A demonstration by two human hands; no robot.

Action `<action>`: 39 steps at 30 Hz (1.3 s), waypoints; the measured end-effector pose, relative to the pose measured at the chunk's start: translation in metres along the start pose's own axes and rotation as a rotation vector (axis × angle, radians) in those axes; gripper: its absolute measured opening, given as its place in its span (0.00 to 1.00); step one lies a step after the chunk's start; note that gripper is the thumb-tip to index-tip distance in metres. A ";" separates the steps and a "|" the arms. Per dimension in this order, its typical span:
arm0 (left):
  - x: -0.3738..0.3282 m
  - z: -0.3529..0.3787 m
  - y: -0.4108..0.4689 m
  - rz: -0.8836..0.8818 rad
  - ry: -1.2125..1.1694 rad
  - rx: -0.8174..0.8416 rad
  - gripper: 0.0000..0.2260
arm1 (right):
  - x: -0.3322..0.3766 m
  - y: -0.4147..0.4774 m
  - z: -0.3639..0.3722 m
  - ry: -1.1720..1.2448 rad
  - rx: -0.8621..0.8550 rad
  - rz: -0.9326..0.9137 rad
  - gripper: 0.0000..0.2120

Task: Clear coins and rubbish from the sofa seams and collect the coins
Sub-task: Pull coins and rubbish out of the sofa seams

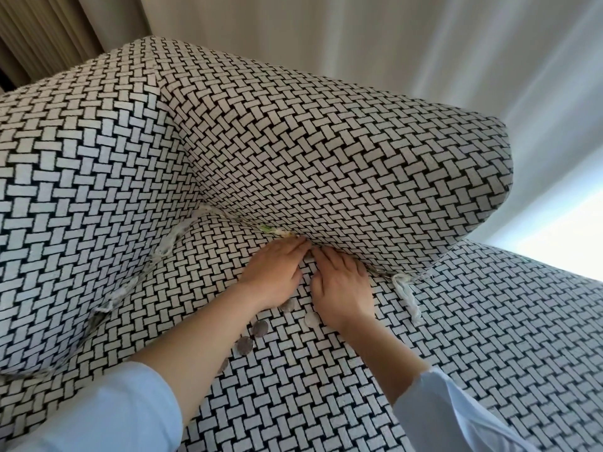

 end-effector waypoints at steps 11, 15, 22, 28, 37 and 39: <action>-0.001 0.011 -0.009 0.040 0.086 -0.110 0.26 | 0.000 -0.010 -0.008 0.191 -0.322 -0.124 0.14; 0.000 0.010 -0.016 0.063 -0.018 -0.105 0.23 | 0.003 -0.019 -0.008 0.284 -0.469 -0.309 0.10; 0.001 -0.003 -0.046 0.144 -0.164 -0.209 0.19 | 0.002 -0.015 -0.009 0.286 -0.308 -0.068 0.13; 0.003 -0.006 -0.031 0.032 -0.173 -0.260 0.17 | 0.005 -0.025 -0.013 0.449 -0.400 -0.282 0.12; 0.002 -0.003 -0.003 -0.039 0.066 -0.199 0.18 | 0.003 -0.016 -0.007 0.350 -0.355 -0.051 0.11; 0.003 -0.001 -0.006 -0.080 0.087 -0.278 0.16 | 0.002 -0.015 -0.006 0.337 -0.338 -0.043 0.08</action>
Point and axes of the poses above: each hand's wrist, its own y-axis towards the middle knuckle, its own z-axis out of the palm, x = y × z, the point moved 1 cm from there along y, towards the middle knuckle, and after that the axes turned 4 degrees about x, right-handed, at the moved point
